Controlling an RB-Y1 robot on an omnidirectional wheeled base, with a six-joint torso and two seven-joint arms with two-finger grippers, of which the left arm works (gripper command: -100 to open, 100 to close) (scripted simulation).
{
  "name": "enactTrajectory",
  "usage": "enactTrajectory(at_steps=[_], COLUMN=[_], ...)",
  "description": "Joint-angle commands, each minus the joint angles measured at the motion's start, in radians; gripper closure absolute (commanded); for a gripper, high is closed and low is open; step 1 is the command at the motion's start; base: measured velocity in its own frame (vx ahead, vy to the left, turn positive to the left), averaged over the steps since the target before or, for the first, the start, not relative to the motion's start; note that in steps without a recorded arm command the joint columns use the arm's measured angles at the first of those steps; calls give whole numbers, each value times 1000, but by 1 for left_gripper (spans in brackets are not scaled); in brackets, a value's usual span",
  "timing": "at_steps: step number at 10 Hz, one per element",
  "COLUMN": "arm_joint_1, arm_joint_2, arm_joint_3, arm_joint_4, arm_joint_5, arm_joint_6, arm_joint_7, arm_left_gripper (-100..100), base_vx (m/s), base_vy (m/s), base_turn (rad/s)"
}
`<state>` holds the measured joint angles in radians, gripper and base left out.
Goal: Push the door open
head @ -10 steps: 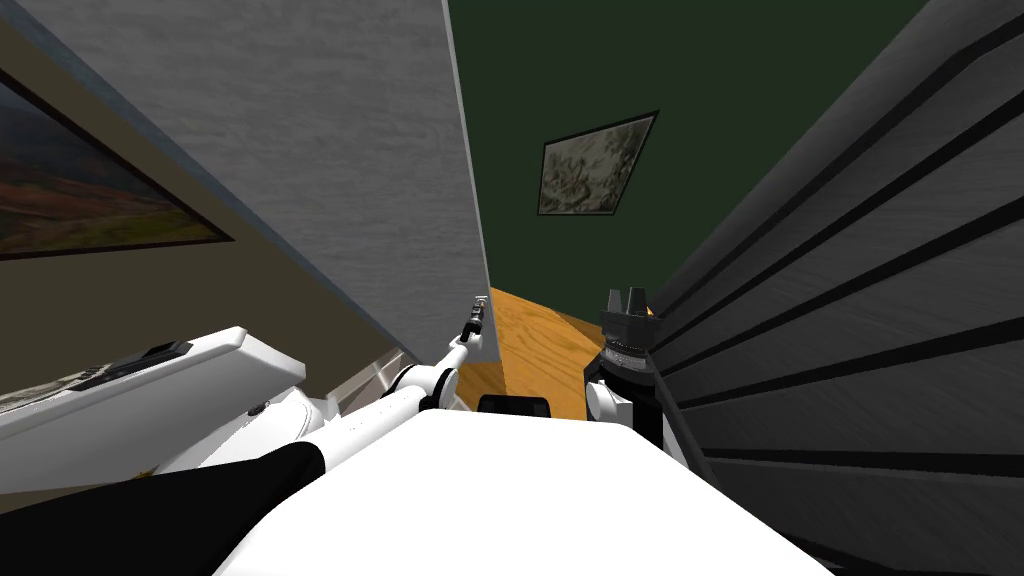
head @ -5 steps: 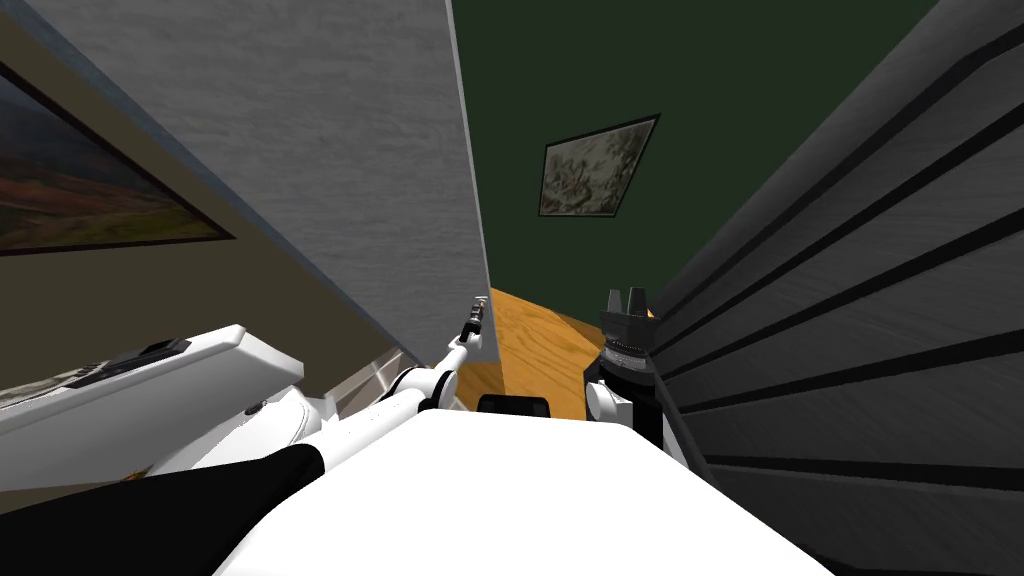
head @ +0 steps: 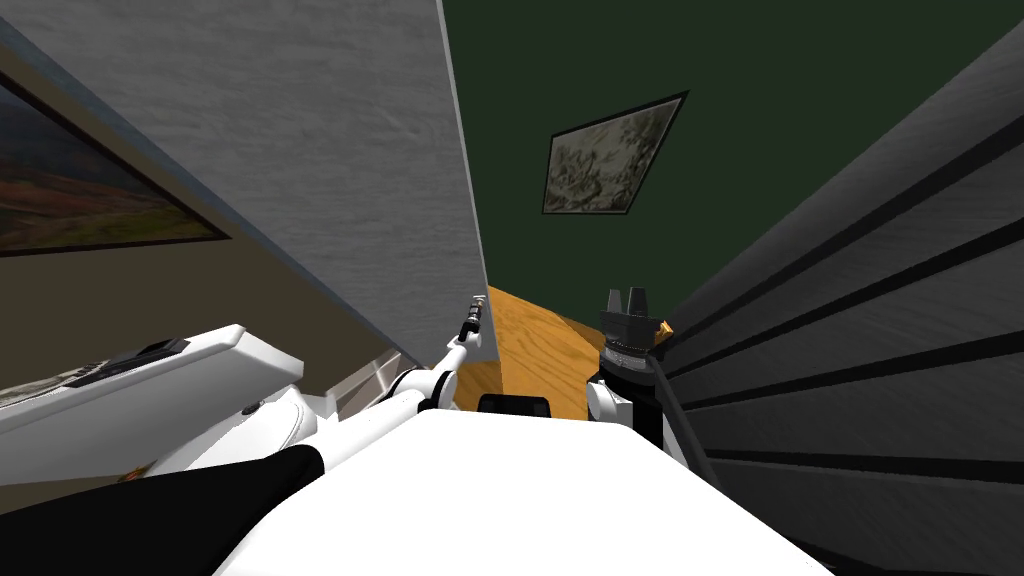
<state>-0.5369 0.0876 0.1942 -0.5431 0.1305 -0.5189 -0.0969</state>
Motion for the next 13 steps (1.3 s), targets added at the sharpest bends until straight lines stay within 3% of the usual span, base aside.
enactTrajectory(at_steps=[1, 5, 6, 11, 13], arm_joint_1=[7, 7, 5, 3, 7], arm_joint_2=[-2, -3, -9, -24, -11], arm_joint_3=[25, 30, 49, 83, 95], arm_joint_4=[-17, -17, -16, -14, -14], arm_joint_5=[7, 8, 14, 25, 30], arm_joint_6=[6, 6, 7, 8, 7], arm_joint_7=[-23, -27, -43, -73, -75], arm_left_gripper=[100, 100, 100, 100, 100], base_vx=[147, 73, 86, 147, 87], base_vy=[-27, -51, -64, -83, -38], base_turn=[83, 34, 69, 82, 30])
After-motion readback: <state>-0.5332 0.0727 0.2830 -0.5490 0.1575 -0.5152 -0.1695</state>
